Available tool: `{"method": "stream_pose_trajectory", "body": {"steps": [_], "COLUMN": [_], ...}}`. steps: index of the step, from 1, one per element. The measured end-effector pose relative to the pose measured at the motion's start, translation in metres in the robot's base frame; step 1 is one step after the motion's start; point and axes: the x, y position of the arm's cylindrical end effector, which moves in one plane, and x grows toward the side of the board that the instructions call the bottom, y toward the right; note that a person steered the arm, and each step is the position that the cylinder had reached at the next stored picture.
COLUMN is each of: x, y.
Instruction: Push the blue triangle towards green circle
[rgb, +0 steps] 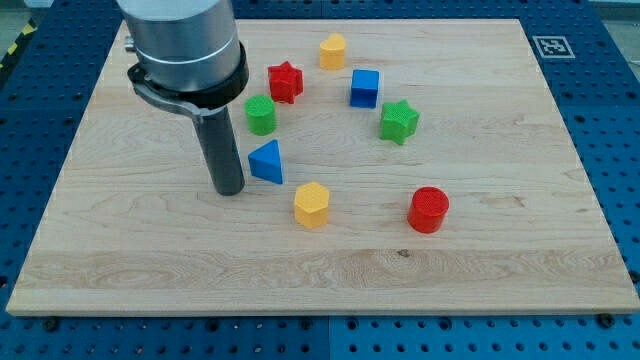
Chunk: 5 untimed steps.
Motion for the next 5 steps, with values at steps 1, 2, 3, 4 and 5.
{"method": "stream_pose_trajectory", "body": {"steps": [1,2,3,4,5], "x": [-0.001,-0.001,-0.001,-0.001,-0.001], "y": [0.013,0.024,0.035,0.05,0.056]}}
